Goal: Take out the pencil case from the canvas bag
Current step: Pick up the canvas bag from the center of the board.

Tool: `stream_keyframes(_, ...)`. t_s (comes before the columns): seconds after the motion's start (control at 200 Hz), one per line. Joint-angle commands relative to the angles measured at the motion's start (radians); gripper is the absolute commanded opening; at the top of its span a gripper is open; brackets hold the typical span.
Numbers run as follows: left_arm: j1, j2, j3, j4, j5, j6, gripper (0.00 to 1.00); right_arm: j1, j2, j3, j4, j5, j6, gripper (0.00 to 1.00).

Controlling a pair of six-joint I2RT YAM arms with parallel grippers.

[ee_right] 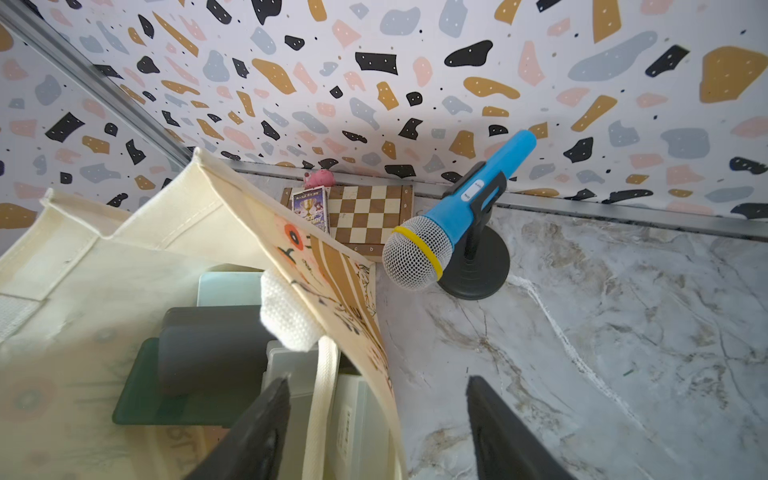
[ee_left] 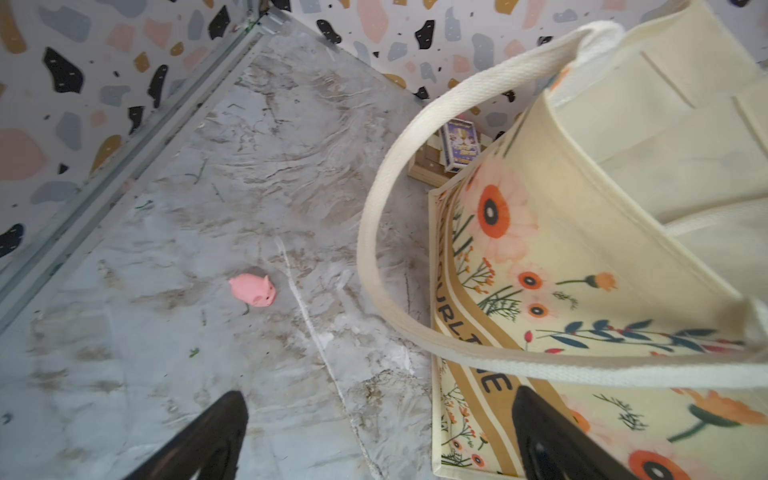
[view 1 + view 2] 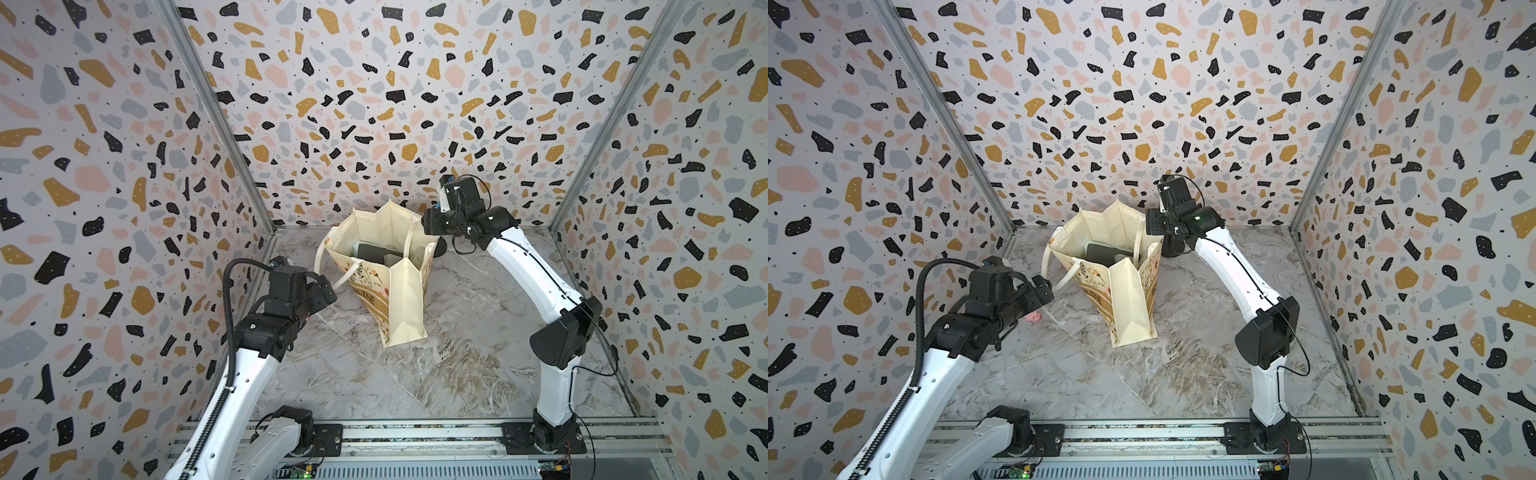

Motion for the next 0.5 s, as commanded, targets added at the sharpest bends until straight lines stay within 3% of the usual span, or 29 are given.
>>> stream_keyframes(0.0, -0.001, -0.035, -0.017, 0.084, 0.079, 0.041, 0.99, -0.010, 0.031, 0.086, -0.112, -0.003, -0.043, 0.64)
stream_keyframes(0.305, 0.000, -0.008, 0.056, -0.024, 0.016, 0.088, 0.99, -0.026, 0.099, 0.163, -0.173, -0.040, -0.078, 0.52)
stream_keyframes(0.496, -0.001, 0.050, 0.162, -0.070, 0.019, 0.065, 0.99, -0.028, 0.082, 0.143, -0.162, -0.032, -0.069, 0.28)
